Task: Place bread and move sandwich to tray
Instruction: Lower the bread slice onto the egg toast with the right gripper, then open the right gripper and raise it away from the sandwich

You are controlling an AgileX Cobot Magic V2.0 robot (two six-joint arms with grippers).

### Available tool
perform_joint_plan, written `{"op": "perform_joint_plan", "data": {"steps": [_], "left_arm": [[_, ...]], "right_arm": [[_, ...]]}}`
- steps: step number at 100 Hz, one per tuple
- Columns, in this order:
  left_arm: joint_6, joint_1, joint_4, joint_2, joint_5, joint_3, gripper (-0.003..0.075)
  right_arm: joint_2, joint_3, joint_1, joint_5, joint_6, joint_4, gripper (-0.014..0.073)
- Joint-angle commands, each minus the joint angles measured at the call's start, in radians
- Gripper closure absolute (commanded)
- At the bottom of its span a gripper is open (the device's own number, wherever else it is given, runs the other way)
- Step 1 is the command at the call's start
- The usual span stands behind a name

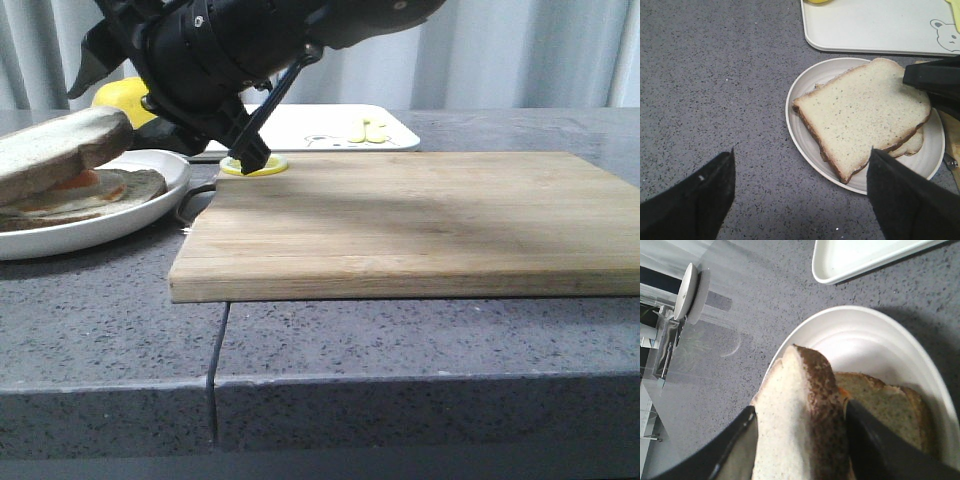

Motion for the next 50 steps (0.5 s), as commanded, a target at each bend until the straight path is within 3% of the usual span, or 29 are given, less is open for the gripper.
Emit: {"op": "perform_joint_plan", "data": {"steps": [1,50], "left_arm": [[-0.004,0.002,-0.012,0.008,-0.066,-0.036,0.0207],[-0.004,0.002,-0.012,0.008,-0.066,-0.036,0.0207]], "right_arm": [[-0.053,-0.03,-0.001,0.017,-0.018,0.064,0.0172],[-0.128,-0.031,-0.087,0.018,-0.026,0.035,0.0172]]}}
